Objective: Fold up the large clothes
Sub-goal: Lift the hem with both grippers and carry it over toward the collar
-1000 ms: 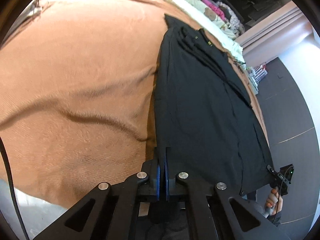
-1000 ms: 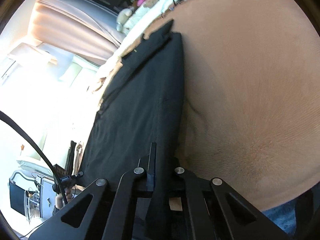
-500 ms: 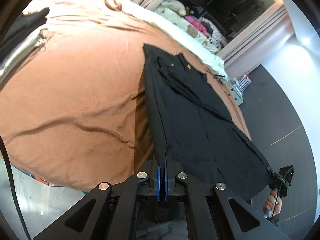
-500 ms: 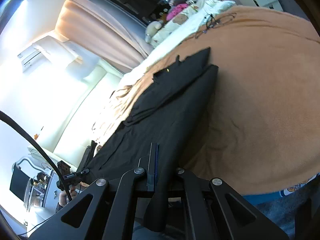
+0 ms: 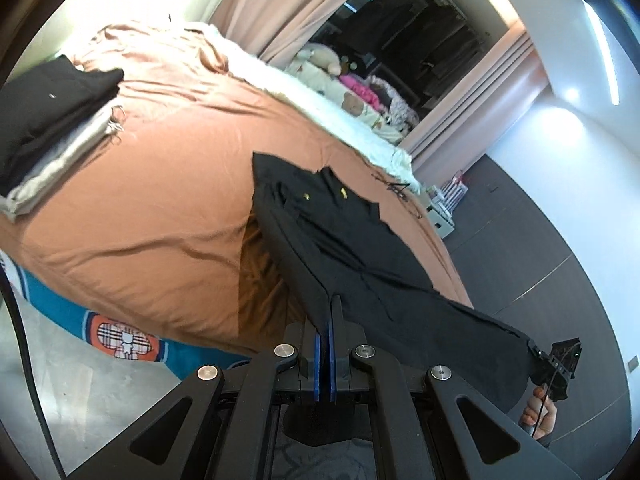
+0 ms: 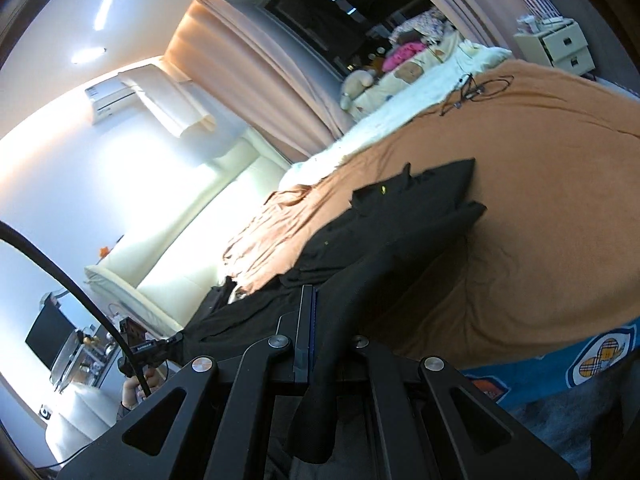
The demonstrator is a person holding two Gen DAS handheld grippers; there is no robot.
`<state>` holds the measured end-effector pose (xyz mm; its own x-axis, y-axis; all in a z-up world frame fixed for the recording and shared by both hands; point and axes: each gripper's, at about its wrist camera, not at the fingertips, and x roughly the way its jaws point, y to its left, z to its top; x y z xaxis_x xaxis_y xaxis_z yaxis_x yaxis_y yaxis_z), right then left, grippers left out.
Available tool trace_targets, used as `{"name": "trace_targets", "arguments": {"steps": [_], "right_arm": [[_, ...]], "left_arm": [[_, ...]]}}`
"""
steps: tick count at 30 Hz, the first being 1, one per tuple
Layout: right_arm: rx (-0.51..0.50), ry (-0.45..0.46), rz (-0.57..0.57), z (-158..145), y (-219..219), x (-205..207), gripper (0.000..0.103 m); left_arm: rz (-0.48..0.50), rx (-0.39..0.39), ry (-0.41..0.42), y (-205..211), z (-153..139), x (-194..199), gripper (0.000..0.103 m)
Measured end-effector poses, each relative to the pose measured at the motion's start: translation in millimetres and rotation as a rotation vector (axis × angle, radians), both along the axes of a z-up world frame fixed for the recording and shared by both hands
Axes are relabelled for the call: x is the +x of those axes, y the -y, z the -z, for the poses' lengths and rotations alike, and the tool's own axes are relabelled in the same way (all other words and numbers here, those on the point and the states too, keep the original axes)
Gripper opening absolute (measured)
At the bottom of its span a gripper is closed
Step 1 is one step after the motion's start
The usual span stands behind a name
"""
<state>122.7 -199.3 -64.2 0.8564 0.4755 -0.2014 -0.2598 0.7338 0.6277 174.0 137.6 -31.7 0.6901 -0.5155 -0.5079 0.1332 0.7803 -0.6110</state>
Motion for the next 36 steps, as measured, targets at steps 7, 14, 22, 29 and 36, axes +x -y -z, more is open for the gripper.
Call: {"name": "trace_targets", "arguments": {"steps": [7, 14, 22, 29, 36], "right_arm": [[0.001, 0.032, -0.001, 15, 4, -41, 0.0], [-0.014, 0.031, -0.011, 20, 12, -56, 0.0], [0.003, 0.024, -0.013, 9, 23, -42, 0.0], [-0.018, 0.056, 0.013, -28, 27, -6, 0.0], [-0.061, 0.062, 0.051, -70, 29, 47, 0.0]], "left_arm": [[-0.005, -0.013, 0.033, -7, -7, -47, 0.002], [-0.005, -0.024, 0.034, -9, -4, -70, 0.002], [-0.006, -0.019, 0.034, -6, -9, -50, 0.002], [-0.015, 0.008, 0.073, -2, -46, 6, 0.002], [-0.015, 0.012, 0.09, -1, -70, 77, 0.002]]}}
